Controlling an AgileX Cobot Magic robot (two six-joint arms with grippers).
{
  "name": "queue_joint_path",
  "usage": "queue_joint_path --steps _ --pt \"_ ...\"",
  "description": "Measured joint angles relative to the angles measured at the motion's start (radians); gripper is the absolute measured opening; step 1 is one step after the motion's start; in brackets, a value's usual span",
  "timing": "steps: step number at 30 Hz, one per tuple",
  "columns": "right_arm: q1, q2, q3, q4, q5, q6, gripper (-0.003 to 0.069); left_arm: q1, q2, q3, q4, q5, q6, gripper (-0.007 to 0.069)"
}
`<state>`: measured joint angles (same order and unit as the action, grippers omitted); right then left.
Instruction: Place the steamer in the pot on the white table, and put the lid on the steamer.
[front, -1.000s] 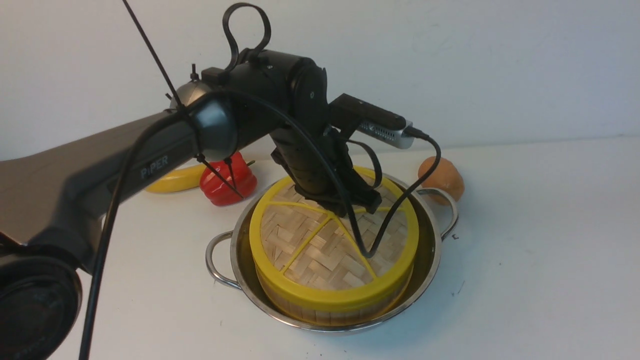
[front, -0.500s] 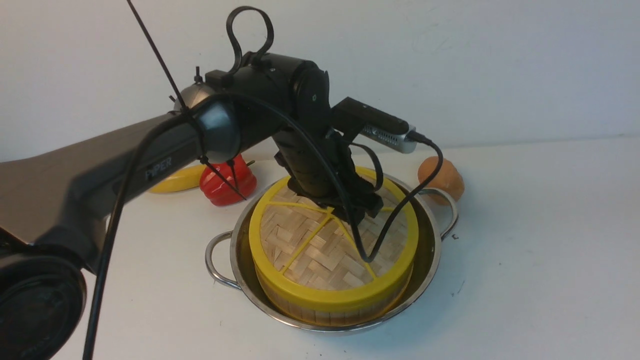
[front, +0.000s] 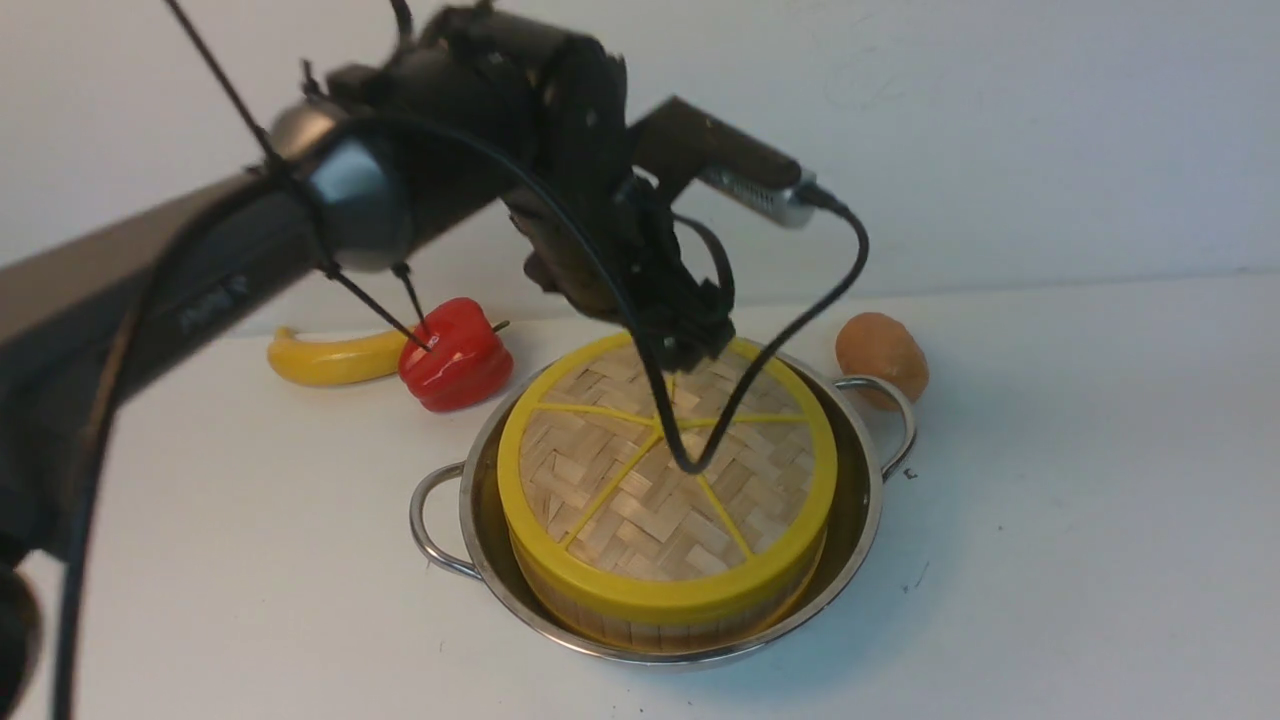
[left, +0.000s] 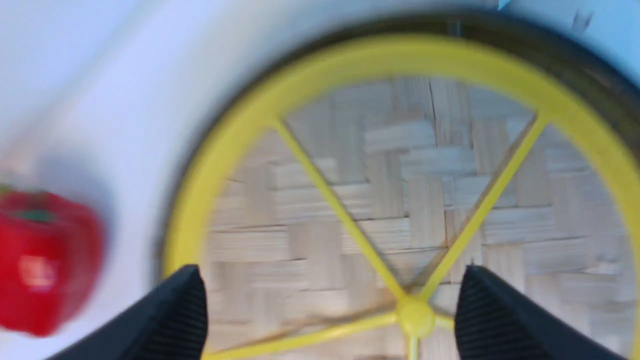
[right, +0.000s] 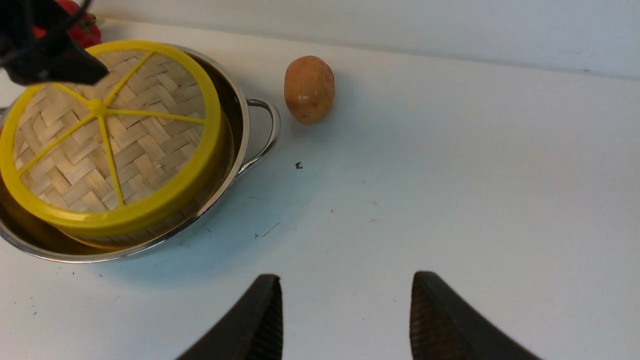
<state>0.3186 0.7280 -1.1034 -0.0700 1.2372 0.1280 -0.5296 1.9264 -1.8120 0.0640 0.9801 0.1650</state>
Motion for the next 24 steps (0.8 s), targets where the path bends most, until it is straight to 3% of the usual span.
queue_joint_path --steps 3,9,11,13,15,16,18,21,24 --pt "0.0 0.0 0.0 -0.006 0.0 -0.015 0.0354 0.0 -0.088 -0.01 0.01 0.037 -0.001 0.053" --pt "0.0 -0.001 0.009 -0.087 -0.002 -0.046 0.0343 0.0 -0.355 -0.012 0.019 0.199 -0.004 0.0091" --pt "0.0 -0.002 0.032 -0.124 -0.003 -0.05 0.0315 0.0 -0.447 -0.002 0.021 0.215 -0.004 0.0018" --pt "0.0 -0.003 0.058 -0.148 -0.003 -0.051 0.0283 0.0 -0.498 0.014 0.022 0.214 -0.004 -0.0004" --pt "0.0 -0.017 0.159 -0.198 -0.012 -0.049 0.0164 0.0 -0.679 0.143 0.039 0.172 -0.008 -0.0022" --pt "0.0 -0.019 0.168 -0.201 -0.014 -0.048 0.0155 0.0 -0.679 0.156 0.039 0.167 -0.008 -0.0022" --pt "0.0 -0.055 0.276 -0.222 -0.071 -0.035 0.0053 0.0 -0.832 0.319 0.079 0.08 -0.034 -0.0024" --pt "0.0 -0.115 0.378 -0.236 -0.178 -0.009 0.0 0.0 -1.01 0.554 0.144 -0.021 -0.093 -0.0024" --pt "0.0 -0.243 0.491 -0.244 -0.329 0.013 -0.0007 0.0 -1.227 0.863 0.223 -0.146 -0.222 -0.0024"
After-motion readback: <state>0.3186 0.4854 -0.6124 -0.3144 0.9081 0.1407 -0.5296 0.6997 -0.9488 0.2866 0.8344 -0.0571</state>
